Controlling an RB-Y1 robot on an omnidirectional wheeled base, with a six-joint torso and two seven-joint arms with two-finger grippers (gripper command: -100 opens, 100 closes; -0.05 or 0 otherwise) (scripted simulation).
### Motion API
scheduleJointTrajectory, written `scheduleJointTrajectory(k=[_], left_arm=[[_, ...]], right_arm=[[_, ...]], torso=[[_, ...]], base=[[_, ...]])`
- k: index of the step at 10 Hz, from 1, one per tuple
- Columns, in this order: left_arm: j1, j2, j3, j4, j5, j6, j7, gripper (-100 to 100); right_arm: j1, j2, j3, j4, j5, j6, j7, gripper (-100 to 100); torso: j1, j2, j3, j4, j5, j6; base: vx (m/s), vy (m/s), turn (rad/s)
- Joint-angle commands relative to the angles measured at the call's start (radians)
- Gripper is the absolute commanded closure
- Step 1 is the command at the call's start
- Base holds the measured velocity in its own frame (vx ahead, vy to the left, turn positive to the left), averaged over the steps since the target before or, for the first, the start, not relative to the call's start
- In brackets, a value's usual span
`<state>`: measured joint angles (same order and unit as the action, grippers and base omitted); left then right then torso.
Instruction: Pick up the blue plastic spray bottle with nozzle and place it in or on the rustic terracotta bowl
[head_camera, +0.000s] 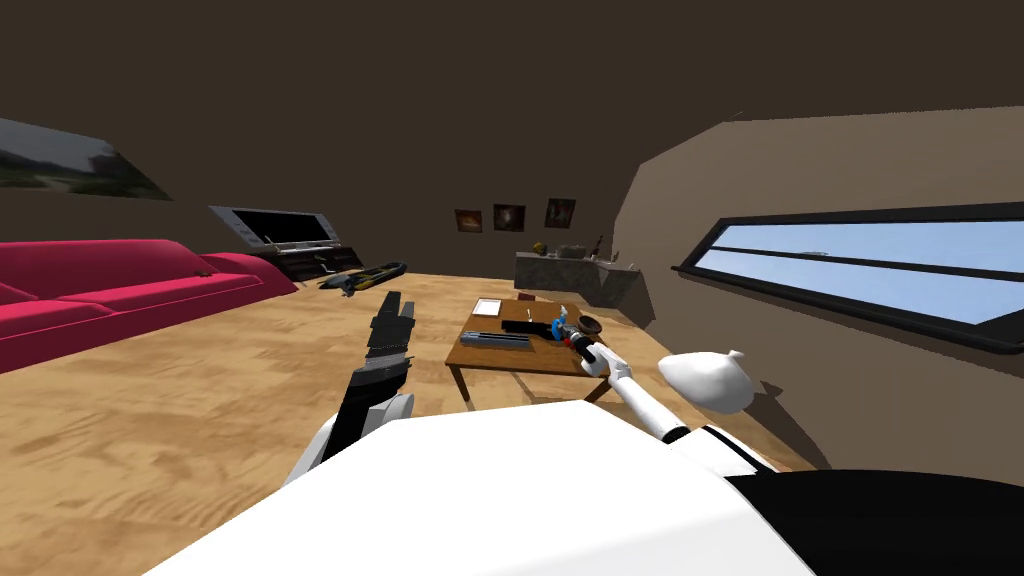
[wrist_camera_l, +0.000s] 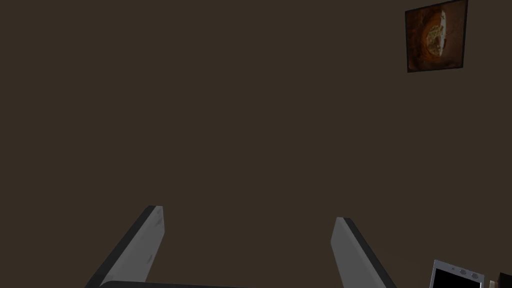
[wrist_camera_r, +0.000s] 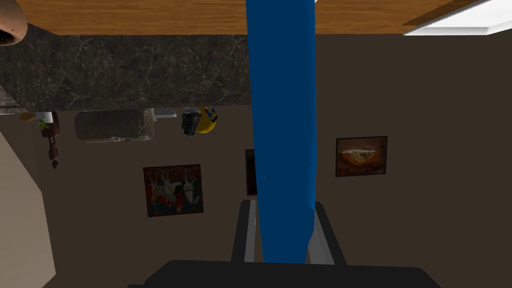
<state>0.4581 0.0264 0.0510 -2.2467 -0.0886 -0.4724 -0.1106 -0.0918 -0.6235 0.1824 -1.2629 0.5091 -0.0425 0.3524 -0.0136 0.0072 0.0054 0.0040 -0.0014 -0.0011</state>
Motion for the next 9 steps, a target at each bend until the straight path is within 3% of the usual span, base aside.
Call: scheduleJointTrajectory(k=[1, 4, 5, 9], left_arm=[[0.000, 0.000, 0.000, 0.000, 0.000, 0.000, 0.000, 0], [0.000, 0.000, 0.000, 0.000, 0.000, 0.000, 0.000, 0], [0.000, 0.000, 0.000, 0.000, 0.000, 0.000, 0.000, 0], [0.000, 0.000, 0.000, 0.000, 0.000, 0.000, 0.000, 0]], right_arm=[[-0.036, -0.012, -0.002, 0.007, -0.010, 0.032, -0.033, 100], [-0.063, -0.049, 0.002, 0.023, -0.029, 0.068, -0.074, 100], [-0.075, -0.081, 0.006, 0.042, -0.044, 0.090, -0.103, 100], [-0.085, -0.136, 0.014, 0.083, -0.069, 0.119, -0.144, 100]], torso=[[0.000, 0.000, 0.000, 0.000, 0.000, 0.000], [-0.002, 0.000, 0.000, -0.001, -0.002, 0.002], [-0.004, -0.001, -0.001, -0.001, -0.002, 0.002], [-0.004, -0.004, -0.003, -0.003, -0.002, 0.003]], base=[[-0.089, -0.228, 0.338], [-0.083, -0.203, 0.191], [-0.091, -0.233, 0.338], [-0.054, -0.188, 0.200]])
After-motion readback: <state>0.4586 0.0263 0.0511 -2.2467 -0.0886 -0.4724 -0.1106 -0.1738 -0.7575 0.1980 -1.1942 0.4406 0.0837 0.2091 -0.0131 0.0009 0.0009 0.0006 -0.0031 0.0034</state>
